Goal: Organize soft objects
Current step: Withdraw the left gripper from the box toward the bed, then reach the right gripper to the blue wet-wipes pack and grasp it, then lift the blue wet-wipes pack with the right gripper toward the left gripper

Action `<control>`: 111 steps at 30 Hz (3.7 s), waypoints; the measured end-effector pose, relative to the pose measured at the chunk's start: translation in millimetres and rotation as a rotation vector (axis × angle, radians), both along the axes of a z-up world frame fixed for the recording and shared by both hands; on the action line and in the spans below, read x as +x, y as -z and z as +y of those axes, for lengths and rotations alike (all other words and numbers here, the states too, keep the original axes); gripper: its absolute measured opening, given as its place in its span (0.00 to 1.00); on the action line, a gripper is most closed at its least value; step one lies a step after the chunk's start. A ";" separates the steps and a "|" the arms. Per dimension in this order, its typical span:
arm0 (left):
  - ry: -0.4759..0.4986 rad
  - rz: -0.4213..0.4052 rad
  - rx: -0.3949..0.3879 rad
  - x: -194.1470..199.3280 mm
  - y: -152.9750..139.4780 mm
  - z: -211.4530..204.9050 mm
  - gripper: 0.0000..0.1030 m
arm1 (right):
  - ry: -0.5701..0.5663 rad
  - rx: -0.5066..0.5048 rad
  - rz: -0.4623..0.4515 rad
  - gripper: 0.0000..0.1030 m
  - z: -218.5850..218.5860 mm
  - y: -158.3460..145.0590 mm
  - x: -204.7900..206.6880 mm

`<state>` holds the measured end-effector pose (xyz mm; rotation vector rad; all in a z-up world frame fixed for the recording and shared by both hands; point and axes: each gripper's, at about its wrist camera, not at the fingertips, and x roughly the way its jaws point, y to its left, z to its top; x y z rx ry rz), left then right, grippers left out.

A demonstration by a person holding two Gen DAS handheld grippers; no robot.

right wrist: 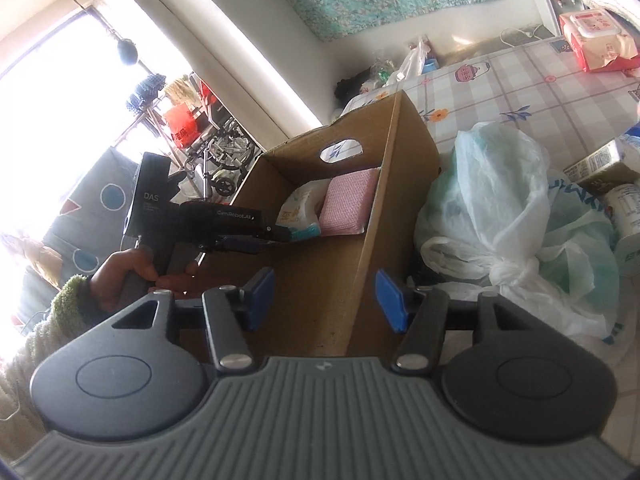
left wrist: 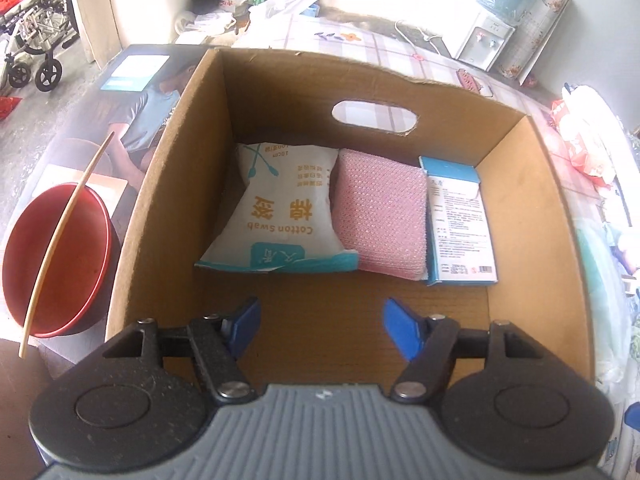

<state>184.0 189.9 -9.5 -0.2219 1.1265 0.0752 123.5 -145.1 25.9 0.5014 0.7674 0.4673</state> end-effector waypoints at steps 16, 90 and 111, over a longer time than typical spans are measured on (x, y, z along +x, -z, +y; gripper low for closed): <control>0.155 -0.407 -0.135 -88.1 -87.4 -157.9 0.80 | 0.336 -0.127 -0.124 0.58 -113.1 21.2 -80.2; 0.435 -0.363 -0.110 -66.7 30.8 -319.8 0.38 | 0.220 -0.614 -0.047 0.55 -204.8 -10.8 31.3; 0.360 -0.377 -0.177 -128.8 20.1 -260.7 0.38 | -0.022 -1.325 -0.138 0.56 -67.7 107.1 -77.1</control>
